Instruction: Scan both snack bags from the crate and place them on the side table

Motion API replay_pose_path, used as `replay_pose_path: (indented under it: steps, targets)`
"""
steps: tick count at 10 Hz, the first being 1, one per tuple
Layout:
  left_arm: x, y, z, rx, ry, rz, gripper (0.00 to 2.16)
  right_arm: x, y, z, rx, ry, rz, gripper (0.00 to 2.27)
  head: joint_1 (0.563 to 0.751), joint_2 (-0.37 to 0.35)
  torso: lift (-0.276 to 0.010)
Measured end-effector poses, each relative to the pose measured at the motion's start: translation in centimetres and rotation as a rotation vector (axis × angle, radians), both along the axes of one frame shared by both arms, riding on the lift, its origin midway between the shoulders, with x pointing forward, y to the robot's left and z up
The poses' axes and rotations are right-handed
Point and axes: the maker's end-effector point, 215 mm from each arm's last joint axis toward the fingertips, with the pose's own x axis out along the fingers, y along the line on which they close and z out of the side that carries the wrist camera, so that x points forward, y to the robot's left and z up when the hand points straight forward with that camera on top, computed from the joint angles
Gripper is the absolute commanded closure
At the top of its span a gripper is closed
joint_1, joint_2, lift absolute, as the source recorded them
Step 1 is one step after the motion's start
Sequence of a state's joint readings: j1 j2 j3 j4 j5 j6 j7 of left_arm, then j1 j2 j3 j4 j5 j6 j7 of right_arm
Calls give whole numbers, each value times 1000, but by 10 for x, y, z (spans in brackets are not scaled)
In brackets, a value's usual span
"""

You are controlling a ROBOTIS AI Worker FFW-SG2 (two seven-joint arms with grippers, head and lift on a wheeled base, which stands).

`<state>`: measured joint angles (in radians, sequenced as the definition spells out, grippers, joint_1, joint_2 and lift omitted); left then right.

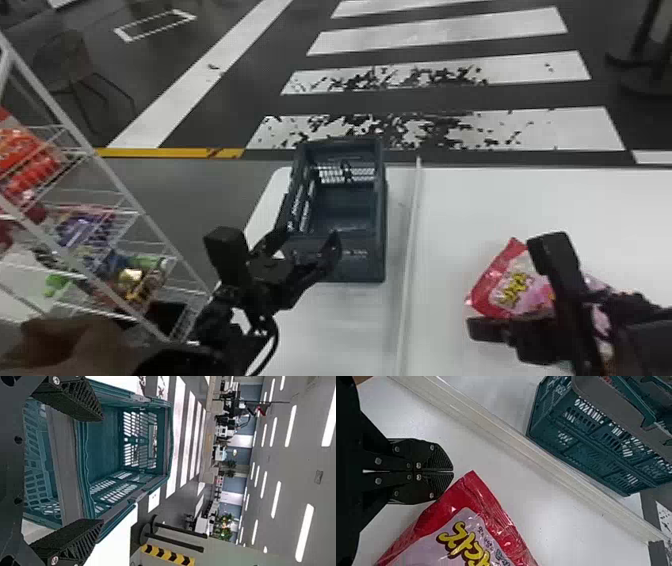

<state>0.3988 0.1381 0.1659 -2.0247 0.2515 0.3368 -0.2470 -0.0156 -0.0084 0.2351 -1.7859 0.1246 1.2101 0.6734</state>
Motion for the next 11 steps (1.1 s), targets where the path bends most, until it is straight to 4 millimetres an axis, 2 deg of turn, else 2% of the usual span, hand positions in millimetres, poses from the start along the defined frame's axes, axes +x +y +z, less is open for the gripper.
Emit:
replay_pose_path:
  steps: [2,4,11]
  targets:
    - [-1,2,0,4,1,1,87,24,3,0,-7,-62,-6,2256,695,301,-95]
    - [-3,3,-1,6,3,1,87,45,-2,-6,-42,-130,-29,2256,695,289,-95]
    - [-3,4,-1,8,3,2,87,79,-21,-13,-107,-216,-91,2253,695,260,-95]
